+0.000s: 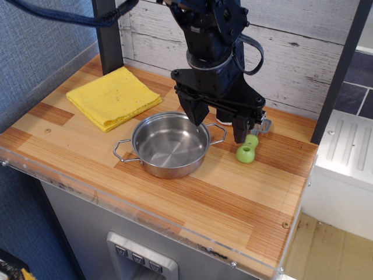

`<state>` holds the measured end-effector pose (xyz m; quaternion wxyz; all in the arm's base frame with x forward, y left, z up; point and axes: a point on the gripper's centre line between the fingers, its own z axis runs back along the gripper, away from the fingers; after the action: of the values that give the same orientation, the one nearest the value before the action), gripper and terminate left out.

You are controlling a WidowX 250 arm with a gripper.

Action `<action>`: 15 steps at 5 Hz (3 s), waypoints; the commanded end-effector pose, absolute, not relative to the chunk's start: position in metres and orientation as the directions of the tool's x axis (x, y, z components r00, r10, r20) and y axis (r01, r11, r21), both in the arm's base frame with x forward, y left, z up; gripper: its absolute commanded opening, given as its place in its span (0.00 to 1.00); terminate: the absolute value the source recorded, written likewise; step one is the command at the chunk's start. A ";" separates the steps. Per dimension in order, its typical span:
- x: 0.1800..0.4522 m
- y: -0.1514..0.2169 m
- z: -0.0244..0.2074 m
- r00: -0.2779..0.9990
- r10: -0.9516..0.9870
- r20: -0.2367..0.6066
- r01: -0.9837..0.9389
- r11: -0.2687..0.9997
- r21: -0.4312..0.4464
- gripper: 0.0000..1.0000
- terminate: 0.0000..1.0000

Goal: Move yellow cloth little bit upward

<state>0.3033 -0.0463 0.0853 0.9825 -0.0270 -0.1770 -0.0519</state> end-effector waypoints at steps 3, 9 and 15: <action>0.346 -0.003 0.112 0.931 -0.008 0.365 0.014 1.000 -0.015 1.00 0.00; 0.350 0.162 0.089 0.939 0.195 0.284 -0.227 0.970 0.084 1.00 0.00; 0.341 0.152 0.027 0.947 0.286 0.149 -0.305 0.943 0.131 1.00 0.00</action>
<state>0.3407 0.1522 0.0134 0.9843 0.0732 -0.0478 0.1535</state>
